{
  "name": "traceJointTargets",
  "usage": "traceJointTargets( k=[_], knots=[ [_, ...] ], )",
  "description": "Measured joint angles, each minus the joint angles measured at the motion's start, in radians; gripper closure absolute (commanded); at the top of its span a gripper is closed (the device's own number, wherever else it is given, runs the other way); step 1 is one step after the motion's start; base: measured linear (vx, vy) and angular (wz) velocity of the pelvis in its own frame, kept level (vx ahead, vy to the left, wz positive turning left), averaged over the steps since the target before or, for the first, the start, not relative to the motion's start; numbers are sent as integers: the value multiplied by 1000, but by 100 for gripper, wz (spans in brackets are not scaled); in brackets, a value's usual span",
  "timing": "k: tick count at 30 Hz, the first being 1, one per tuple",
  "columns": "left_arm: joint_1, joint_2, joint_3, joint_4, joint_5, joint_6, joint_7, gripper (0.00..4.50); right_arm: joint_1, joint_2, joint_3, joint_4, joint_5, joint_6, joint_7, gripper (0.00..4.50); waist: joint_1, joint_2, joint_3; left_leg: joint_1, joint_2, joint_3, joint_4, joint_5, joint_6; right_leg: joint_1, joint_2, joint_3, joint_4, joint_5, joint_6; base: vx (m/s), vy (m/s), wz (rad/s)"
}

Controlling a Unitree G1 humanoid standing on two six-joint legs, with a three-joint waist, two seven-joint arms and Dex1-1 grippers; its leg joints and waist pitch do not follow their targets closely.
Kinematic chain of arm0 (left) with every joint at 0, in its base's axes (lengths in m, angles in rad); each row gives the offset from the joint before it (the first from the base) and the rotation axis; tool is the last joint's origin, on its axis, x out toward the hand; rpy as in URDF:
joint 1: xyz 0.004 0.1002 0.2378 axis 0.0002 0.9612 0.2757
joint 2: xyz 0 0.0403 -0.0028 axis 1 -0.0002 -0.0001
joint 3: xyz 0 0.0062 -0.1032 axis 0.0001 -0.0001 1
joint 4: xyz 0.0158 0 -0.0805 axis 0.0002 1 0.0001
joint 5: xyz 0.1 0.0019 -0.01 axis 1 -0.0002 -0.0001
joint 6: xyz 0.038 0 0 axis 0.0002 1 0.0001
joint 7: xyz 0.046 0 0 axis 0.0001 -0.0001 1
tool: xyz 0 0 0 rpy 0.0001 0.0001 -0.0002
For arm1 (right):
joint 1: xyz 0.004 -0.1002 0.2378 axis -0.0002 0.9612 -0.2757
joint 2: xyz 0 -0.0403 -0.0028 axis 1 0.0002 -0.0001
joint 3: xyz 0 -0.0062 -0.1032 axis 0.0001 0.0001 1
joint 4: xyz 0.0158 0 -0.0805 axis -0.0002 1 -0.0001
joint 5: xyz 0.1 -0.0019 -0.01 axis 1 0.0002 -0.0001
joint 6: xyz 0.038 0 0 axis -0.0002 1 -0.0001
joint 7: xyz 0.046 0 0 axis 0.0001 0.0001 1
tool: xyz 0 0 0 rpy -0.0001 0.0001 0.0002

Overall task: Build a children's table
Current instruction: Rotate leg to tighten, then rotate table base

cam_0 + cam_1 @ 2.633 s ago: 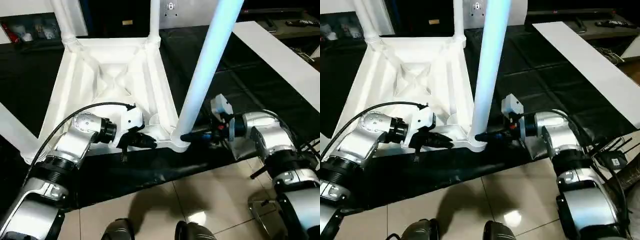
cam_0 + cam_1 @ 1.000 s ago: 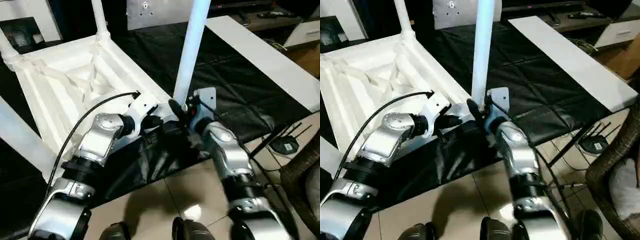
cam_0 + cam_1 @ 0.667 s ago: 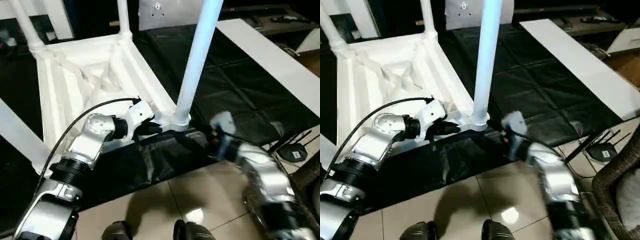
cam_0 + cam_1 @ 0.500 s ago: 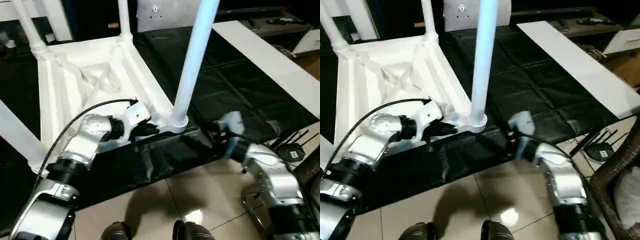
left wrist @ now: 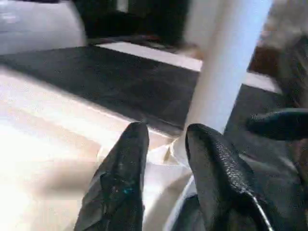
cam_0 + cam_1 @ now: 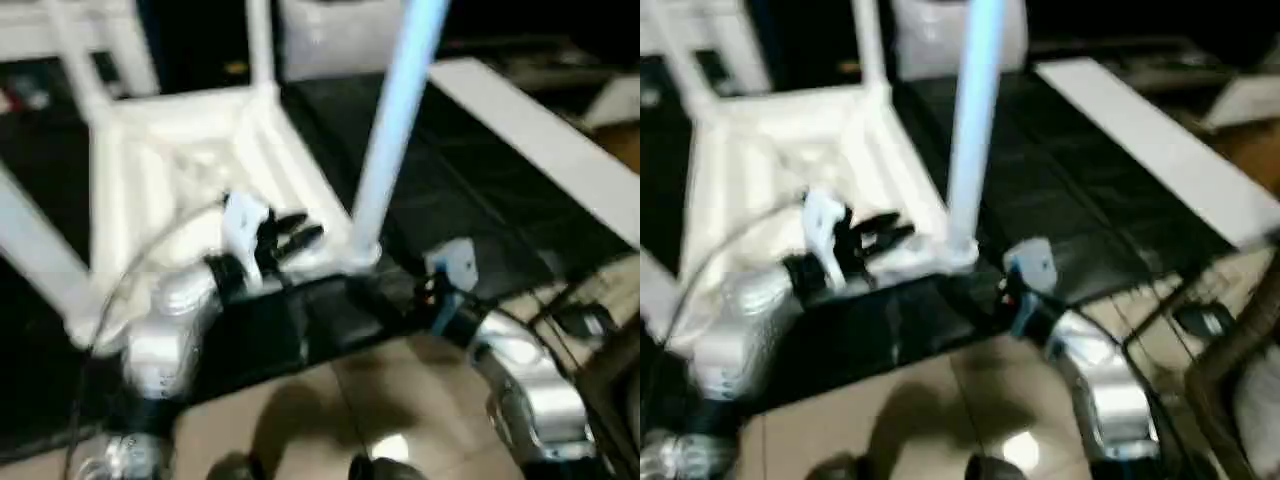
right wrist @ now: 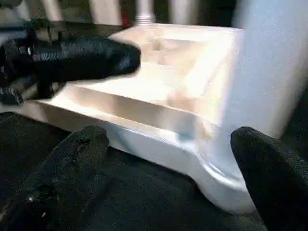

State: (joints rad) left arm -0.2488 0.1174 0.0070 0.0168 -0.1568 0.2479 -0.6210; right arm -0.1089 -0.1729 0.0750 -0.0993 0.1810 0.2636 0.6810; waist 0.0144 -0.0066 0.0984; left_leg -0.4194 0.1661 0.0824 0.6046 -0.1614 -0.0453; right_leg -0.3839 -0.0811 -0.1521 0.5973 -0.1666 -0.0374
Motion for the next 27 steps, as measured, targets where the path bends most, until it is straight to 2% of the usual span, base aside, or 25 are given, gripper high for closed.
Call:
traceJointTargets(
  k=[1,2,3,4,5,6,7,8,9,10,11,12,13,14,15,16,18,19,20,21,23,25,27],
  knots=[
    [28,-5,11,-42,19,28,44,260,-1,1,13,-11,0,7,1,0,-3,-1,0,0,-4,-28,-1,6,-10,4,20,17,43,-38,-57,4,-184,77],
    [46,-7,22,-64,35,40,71,260,0,1,14,-14,0,11,1,0,2,-5,-3,0,-11,-42,-3,9,-14,4,28,31,64,-53,-56,4,-184,77],
    [67,-8,27,-88,47,50,96,249,0,-3,14,-16,0,12,-1,0,9,-22,-10,-5,-22,-53,-3,10,-16,3,26,37,70,-66,-29,-23,-220,76],
    [94,-21,22,-106,55,53,114,249,1,-18,11,-15,0,12,-4,0,25,-27,-12,-3,-27,-46,25,-14,-1,-5,19,22,71,-73,1,-66,-204,54],
    [124,-33,20,-124,55,53,125,237,1,-26,12,-11,-4,11,-9,0,35,-28,-13,-15,-28,-33,106,-30,8,2,6,4,70,-73,-1,-66,-204,54],
    [142,-45,15,-135,55,53,133,221,1,-28,10,-12,-8,7,-11,0,37,-26,-16,-20,-38,-22,161,-31,9,5,-8,-6,67,-73,-1,4,-133,40],
    [149,-56,1,-146,55,53,142,218,1,-32,10,-12,-18,3,-18,0,38,-29,-23,-13,-58,-8,178,-38,19,-3,-23,-12,64,-71,2,31,-87,63],
    [149,-66,-17,-162,55,53,151,218,1,-35,11,-12,-23,-1,-20,0,38,-32,-23,-1,-66,0,168,-47,34,-9,-33,-18,63,-67,2,31,-87,63],
    [156,-71,-31,-181,56,52,156,214,-1,-38,11,-10,-28,-2,-22,0,39,-29,-24,1,-63,0,168,-64,54,-11,-43,-32,62,-64,0,-42,-52,71],
    [176,-70,-37,-200,61,49,159,190,-2,-38,12,-5,-35,-3,-28,0,41,-22,-27,1,-49,-2,168,-70,62,-7,-54,-54,51,-57,0,-57,7,56],
    [193,-66,-39,-210,65,49,168,180,-2,-38,13,-4,-37,-3,-31,0,41,-12,-29,4,-25,-3,149,-70,63,4,-60,-78,37,-47,-5,-57,7,56],
    [217,-60,-41,-229,66,50,177,175,-5,-38,14,-4,-40,-4,-38,0,41,2,-29,18,1,-3,97,-70,65,19,-59,-101,26,-43,-3,-47,57,57],
    [235,-57,-42,-241,65,52,183,175,-8,-37,14,-1,-48,-5,-48,0,40,16,-28,26,18,-4,69,-75,3,35,-59,-122,15,-38,4,-54,93,59],
    [266,-51,-34,-263,65,61,189,169,-23,-27,30,12,-51,0,-57,0,36,7,-26,39,27,12,64,-73,-6,34,-39,-82,13,-40,1,-54,93,59],
    [286,-38,-18,-270,65,70,192,150,-34,-19,40,13,-51,1,-62,0,36,3,-25,43,24,18,64,-77,-11,34,-23,-47,15,-41,-3,-63,107,36],
    [295,-26,2,-273,65,83,194,141,-46,-19,46,14,-51,3,-63,0,37,-3,-21,52,25,40,63,-76,-10,34,-9,-2,20,-41,-4,-52,67,26],
    [307,-23,8,-285,65,87,194,131,-56,-29,46,24,-55,5,-66,0,37,-22,-19,74,24,73,50,-76,-11,37,-8,34,20,-45,11,-39,48,26],
    [319,-22,8,-297,65,87,194,121,-72,-31,46,37,-59,-3,-68,0,34,-28,-18,85,19,84,37,-76,-11,40,-10,46,14,-50,20,0,0,0],
    [323,-20,8,-301,64,87,194,108,-91,-33,45,50,-66,-8,-73,0,28,-38,-19,87,13,85,31,-76,-11,40,-12,52,11,-56,29,0,0,0],
    [323,-17,6,-302,64,87,194,97,-105,-34,41,65,-70,-13,-81,0,22,-34,-17,86,10,84,27,-76,-11,38,-13,53,5,-59,34,-59,47,-14],
    [332,-10,7,-311,51,83,192,85,-123,-36,28,104,-75,-10,-104,0,6,-35,-17,81,7,84,15,-76,-11,39,-12,54,-10,-59,35,0,0,0],
    [358,-2,8,-332,30,82,188,64,-133,-36,17,129,-76,-6,-118,0,-11,-37,-18,71,7,84,15,-75,-11,30,-12,56,-13,-58,33,0,0,0],
    [374,7,10,-338,25,82,184,57,-142,-41,8,146,-79,-1,-139,0,-20,-39,-19,68,6,88,16,-71,-9,24,-12,61,-13,-46,29,0,0,0]
  ],
)
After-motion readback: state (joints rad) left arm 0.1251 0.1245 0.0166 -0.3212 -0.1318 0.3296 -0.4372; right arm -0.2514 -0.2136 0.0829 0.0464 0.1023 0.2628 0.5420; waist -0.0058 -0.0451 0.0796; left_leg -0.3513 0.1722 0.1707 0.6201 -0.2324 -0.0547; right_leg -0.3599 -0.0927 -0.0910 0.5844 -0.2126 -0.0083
